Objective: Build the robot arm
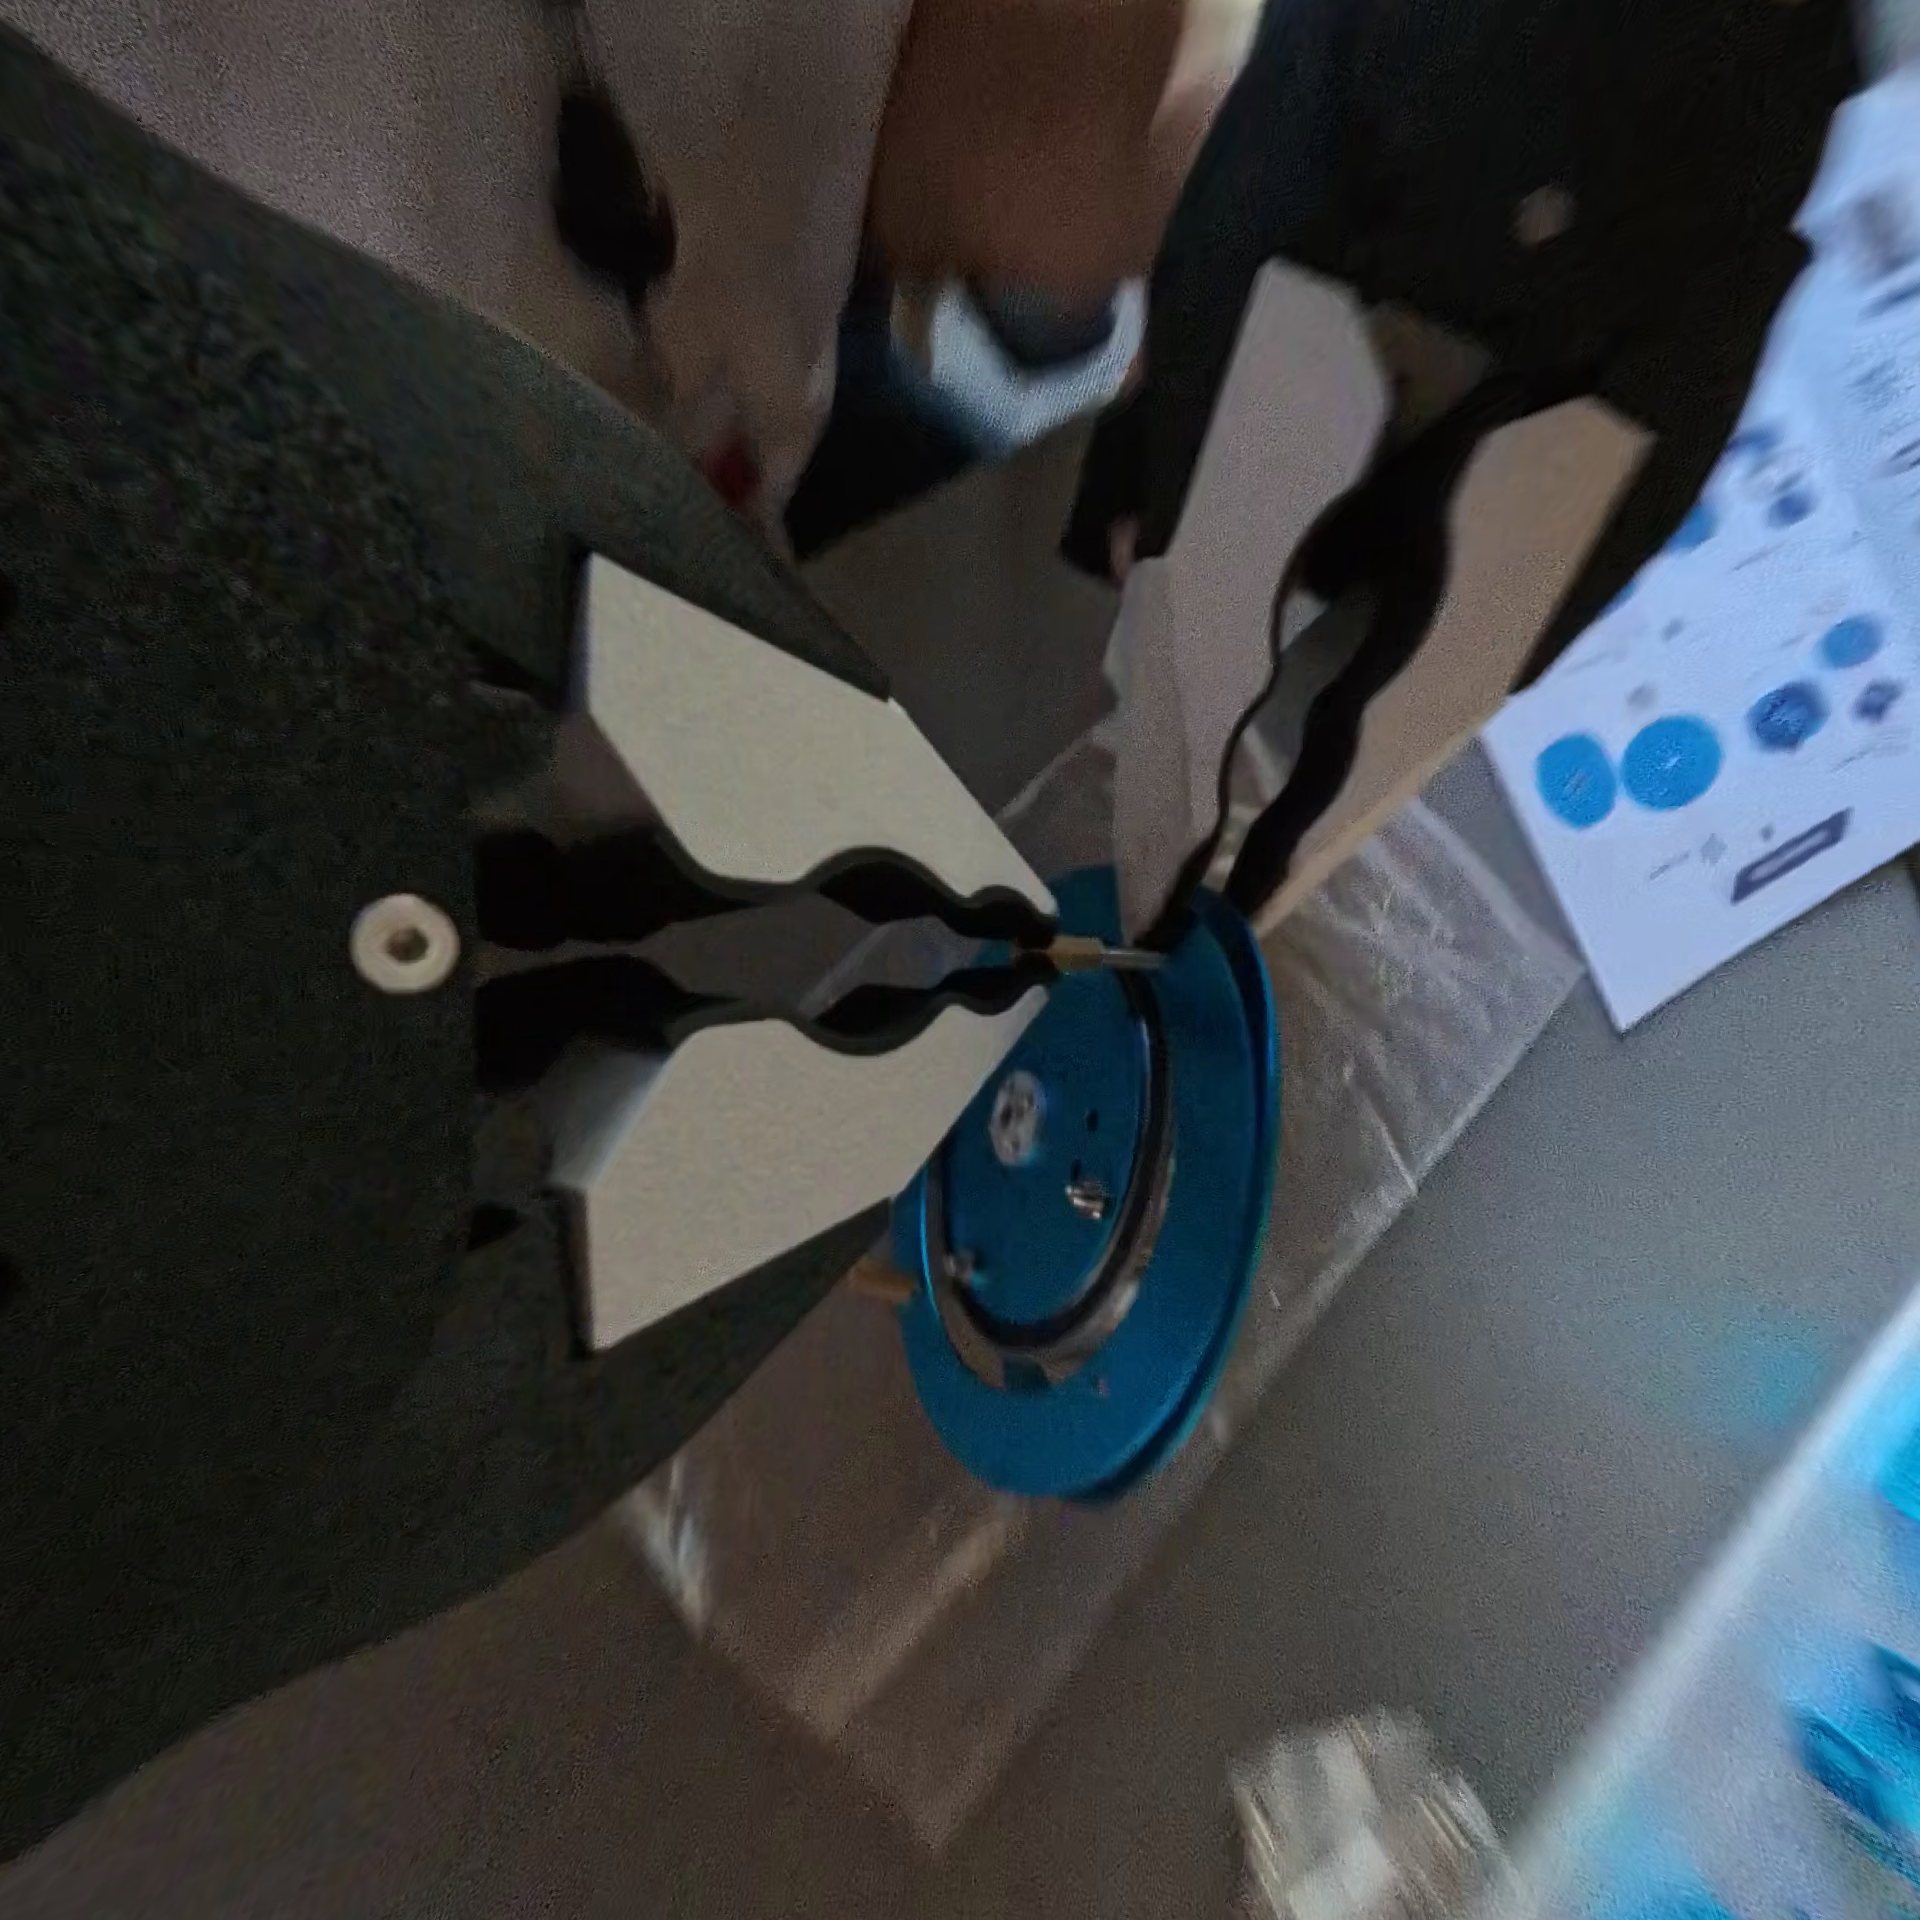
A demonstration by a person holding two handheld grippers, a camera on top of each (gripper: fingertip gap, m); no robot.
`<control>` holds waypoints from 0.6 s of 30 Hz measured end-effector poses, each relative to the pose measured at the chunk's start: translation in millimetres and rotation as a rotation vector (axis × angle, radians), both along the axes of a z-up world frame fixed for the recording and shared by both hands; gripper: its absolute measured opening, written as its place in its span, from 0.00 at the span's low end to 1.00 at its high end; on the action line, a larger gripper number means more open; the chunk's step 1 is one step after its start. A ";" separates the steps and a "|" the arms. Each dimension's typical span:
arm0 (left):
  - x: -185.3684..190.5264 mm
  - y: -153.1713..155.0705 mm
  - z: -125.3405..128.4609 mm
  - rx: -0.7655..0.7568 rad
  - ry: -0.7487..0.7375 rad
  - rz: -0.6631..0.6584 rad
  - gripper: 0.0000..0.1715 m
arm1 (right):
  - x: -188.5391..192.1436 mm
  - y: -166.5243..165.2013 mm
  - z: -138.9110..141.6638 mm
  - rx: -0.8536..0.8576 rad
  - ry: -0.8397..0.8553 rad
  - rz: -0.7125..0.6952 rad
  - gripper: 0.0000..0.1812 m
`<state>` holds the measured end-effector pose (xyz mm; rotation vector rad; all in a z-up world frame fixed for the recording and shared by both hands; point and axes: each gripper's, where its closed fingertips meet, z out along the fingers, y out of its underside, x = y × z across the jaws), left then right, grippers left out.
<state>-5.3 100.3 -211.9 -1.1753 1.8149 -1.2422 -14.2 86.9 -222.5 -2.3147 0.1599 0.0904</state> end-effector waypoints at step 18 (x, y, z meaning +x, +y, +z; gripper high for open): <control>-1.5 -3.2 1.9 0.003 0.001 -0.015 0.06 | 2.9 -1.9 -1.6 -0.076 -0.369 0.028 0.03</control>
